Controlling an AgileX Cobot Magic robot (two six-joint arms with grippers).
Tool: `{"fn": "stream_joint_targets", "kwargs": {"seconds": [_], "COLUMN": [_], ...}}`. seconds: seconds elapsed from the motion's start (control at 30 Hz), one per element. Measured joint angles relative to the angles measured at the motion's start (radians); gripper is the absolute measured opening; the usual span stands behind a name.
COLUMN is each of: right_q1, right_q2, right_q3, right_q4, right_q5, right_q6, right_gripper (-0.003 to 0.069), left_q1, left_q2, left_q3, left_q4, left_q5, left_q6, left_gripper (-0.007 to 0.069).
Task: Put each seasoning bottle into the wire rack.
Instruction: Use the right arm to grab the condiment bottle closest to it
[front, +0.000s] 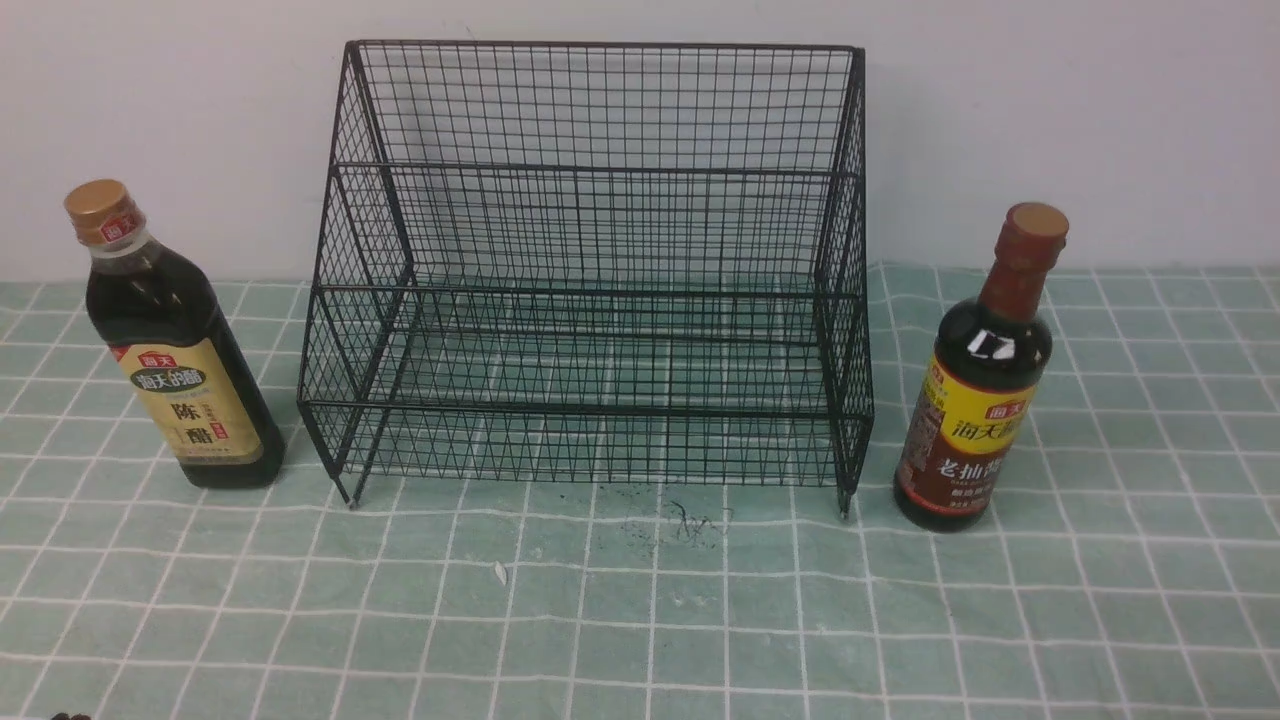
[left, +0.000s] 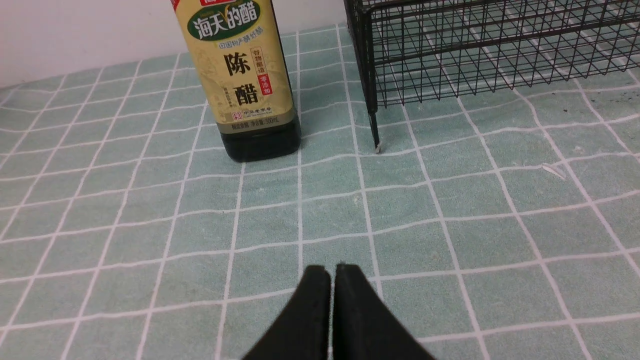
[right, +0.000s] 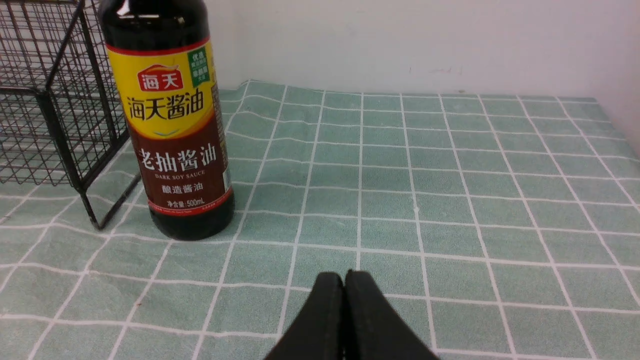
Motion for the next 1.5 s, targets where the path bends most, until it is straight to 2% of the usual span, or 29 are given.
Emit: {"fn": "stream_joint_targets", "kwargs": {"seconds": [0.77,0.87,0.97,1.0,1.1,1.33,1.47,1.5], "right_q1": [0.0,0.0,0.0,0.001,0.001,0.003,0.019,0.028], "right_q2": [0.0,0.0,0.0,0.0,0.0,0.0,0.031,0.096], "right_q3": [0.001,0.012,0.013,0.013,0.013,-0.004,-0.155,-0.265], "right_q4": [0.004,0.095,0.281,0.392,0.527,0.641,0.572,0.522], "right_q5": [-0.011,-0.093,-0.236,-0.319,-0.416,-0.527,-0.365,-0.229], "right_q6": [0.003,0.044,0.124,0.168,0.195,0.175,0.12,0.082], "right_gripper": [-0.001,-0.001,-0.001,-0.001,-0.001,-0.001,-0.001,-0.001], "left_q1": [0.0,0.0,0.0,0.0,0.0,0.0,0.0,0.0], "left_q2": [0.0,0.0,0.0,0.0,0.0,0.0,0.0,0.0], "left_q3": [0.0,0.0,0.0,0.0,0.0,0.0,0.0,0.0], "left_q4": [0.0,0.0,0.0,0.0,0.0,0.0,0.0,0.0], "left_q5": [0.0,0.0,0.0,0.0,0.0,0.0,0.0,0.0], "left_q6": [0.0,0.0,0.0,0.0,0.0,0.0,0.0,0.0], "left_gripper": [-0.0006,-0.0006,-0.0006,-0.0006,-0.0006,-0.0006,-0.0006,-0.0006]}}
